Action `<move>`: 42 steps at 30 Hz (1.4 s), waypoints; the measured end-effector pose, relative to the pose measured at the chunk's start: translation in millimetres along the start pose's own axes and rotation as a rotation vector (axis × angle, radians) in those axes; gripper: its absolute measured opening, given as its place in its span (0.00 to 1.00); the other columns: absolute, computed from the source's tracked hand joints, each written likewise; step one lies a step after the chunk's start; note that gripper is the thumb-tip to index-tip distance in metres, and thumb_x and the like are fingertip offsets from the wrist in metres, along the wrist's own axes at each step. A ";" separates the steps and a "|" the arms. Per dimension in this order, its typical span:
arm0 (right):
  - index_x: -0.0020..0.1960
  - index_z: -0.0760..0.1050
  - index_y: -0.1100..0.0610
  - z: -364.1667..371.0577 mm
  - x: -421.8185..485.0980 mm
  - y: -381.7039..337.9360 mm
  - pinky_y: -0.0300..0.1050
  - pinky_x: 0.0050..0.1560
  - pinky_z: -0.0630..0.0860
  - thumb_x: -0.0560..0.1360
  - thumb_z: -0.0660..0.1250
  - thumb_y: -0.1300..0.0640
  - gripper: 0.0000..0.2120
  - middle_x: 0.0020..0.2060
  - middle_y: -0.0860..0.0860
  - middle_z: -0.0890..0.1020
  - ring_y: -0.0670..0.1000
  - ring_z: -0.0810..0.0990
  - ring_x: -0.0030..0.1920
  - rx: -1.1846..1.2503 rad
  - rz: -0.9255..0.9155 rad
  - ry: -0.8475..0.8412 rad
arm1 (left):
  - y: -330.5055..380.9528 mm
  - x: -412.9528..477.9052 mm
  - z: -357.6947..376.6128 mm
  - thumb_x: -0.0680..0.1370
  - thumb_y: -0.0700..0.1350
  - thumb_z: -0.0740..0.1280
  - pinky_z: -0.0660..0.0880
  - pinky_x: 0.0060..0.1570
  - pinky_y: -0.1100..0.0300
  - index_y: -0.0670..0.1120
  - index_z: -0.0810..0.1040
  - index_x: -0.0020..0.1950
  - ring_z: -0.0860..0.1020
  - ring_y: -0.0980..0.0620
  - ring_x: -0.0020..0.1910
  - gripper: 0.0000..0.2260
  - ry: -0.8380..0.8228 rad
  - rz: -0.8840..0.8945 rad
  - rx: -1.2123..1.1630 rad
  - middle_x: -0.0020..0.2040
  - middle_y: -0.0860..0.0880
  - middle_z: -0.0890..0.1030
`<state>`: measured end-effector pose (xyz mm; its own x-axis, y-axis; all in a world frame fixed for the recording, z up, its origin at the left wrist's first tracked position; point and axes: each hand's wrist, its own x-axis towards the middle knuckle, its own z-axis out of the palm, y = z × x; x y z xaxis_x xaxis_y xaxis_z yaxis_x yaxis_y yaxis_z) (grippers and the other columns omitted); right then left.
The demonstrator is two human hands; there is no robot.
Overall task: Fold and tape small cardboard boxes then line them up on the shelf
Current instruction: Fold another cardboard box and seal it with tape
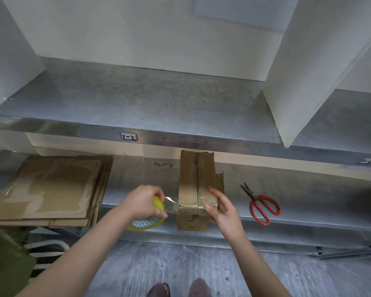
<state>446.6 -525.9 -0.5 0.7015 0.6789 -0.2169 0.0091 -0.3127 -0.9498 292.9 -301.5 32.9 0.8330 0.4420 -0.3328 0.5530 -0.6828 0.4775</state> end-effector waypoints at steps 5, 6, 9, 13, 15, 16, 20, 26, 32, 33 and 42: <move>0.65 0.71 0.34 -8.6 3.2 -2.7 0.53 0.70 0.69 0.75 0.71 0.49 0.21 0.63 0.29 0.69 0.43 0.68 0.69 -0.139 -0.043 -0.009 | 5.8 -0.4 1.3 0.61 0.62 0.78 0.73 0.46 0.59 0.58 0.75 0.48 0.74 0.56 0.48 0.21 0.078 0.045 0.051 0.48 0.60 0.75; 0.65 0.70 0.34 -9.8 3.1 -3.3 0.52 0.71 0.68 0.76 0.70 0.49 0.21 0.63 0.29 0.68 0.43 0.67 0.69 -0.167 -0.055 -0.018 | 6.1 -1.5 2.3 0.62 0.62 0.78 0.72 0.45 0.59 0.58 0.75 0.48 0.73 0.56 0.48 0.21 0.081 0.056 0.044 0.48 0.60 0.75; 0.67 0.67 0.34 -15.8 1.8 -5.0 0.52 0.70 0.69 0.77 0.68 0.48 0.21 0.64 0.33 0.68 0.45 0.68 0.69 -0.143 -0.028 -0.072 | 6.0 -3.1 5.6 0.62 0.62 0.78 0.71 0.46 0.59 0.58 0.74 0.47 0.74 0.57 0.48 0.20 0.086 0.075 0.001 0.47 0.61 0.75; 0.71 0.67 0.38 -40.8 -5.0 4.6 0.54 0.71 0.68 0.79 0.62 0.46 0.20 0.71 0.42 0.69 0.45 0.68 0.71 -0.016 0.048 0.048 | 5.5 -2.1 2.3 0.62 0.62 0.78 0.73 0.48 0.58 0.59 0.74 0.46 0.74 0.57 0.49 0.20 0.091 0.069 -0.022 0.47 0.61 0.76; 0.72 0.67 0.42 -65.4 -8.2 21.5 0.54 0.73 0.64 0.80 0.61 0.45 0.20 0.72 0.45 0.69 0.47 0.64 0.73 -0.344 -0.005 0.150 | 6.9 -2.2 0.9 0.62 0.63 0.77 0.74 0.49 0.57 0.58 0.75 0.46 0.74 0.57 0.49 0.20 0.094 0.061 -0.011 0.47 0.60 0.77; 0.73 0.67 0.45 -79.4 -9.4 31.8 0.55 0.73 0.64 0.81 0.60 0.46 0.20 0.72 0.48 0.69 0.50 0.63 0.74 -0.573 -0.047 0.187 | 8.0 -2.0 0.2 0.62 0.63 0.77 0.74 0.49 0.57 0.58 0.75 0.46 0.74 0.57 0.49 0.20 0.099 0.055 -0.009 0.47 0.60 0.77; 0.68 0.74 0.53 -129.8 -1.7 68.2 0.61 0.71 0.65 0.80 0.53 0.47 0.22 0.68 0.56 0.73 0.60 0.68 0.71 -1.120 -0.219 0.175 | 14.5 -1.5 -2.0 0.62 0.62 0.78 0.73 0.47 0.58 0.58 0.75 0.45 0.74 0.57 0.48 0.19 0.129 0.008 -0.015 0.46 0.60 0.77; 0.70 0.72 0.54 -168.6 30.5 94.9 0.56 0.66 0.69 0.81 0.57 0.49 0.20 0.69 0.54 0.73 0.61 0.70 0.69 -1.180 -0.152 0.086 | 24.4 -4.4 3.2 0.62 0.60 0.79 0.70 0.47 0.61 0.58 0.75 0.46 0.75 0.57 0.50 0.20 0.138 -0.061 -0.018 0.48 0.59 0.77; 0.71 0.66 0.50 -176.0 46.9 103.3 0.47 0.60 0.69 0.80 0.56 0.39 0.25 0.65 0.50 0.74 0.53 0.71 0.64 -1.280 0.087 0.088 | 32.1 -7.7 6.4 0.62 0.59 0.80 0.69 0.47 0.62 0.58 0.76 0.46 0.75 0.56 0.50 0.19 0.143 -0.120 -0.010 0.49 0.57 0.78; 0.69 0.67 0.52 -174.9 46.8 104.1 0.47 0.59 0.70 0.79 0.55 0.37 0.25 0.63 0.50 0.75 0.53 0.72 0.63 -1.286 0.131 0.115 | 33.1 -8.6 7.2 0.62 0.58 0.80 0.68 0.46 0.62 0.57 0.76 0.46 0.75 0.56 0.50 0.19 0.143 -0.116 -0.012 0.48 0.57 0.78; 0.61 0.67 0.58 -159.8 49.6 91.8 0.43 0.48 0.68 0.81 0.55 0.52 0.13 0.54 0.49 0.81 0.50 0.81 0.53 -1.412 0.260 0.174 | 34.4 -15.9 6.0 0.63 0.57 0.80 0.70 0.50 0.61 0.55 0.76 0.48 0.75 0.56 0.52 0.20 0.117 -0.087 -0.026 0.50 0.55 0.78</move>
<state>596.2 -627.1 -62.4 0.8679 0.4464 -0.2181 0.4811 -0.8646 0.1447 298.6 -335.5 49.7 0.7770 0.5651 -0.2774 0.6225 -0.6243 0.4719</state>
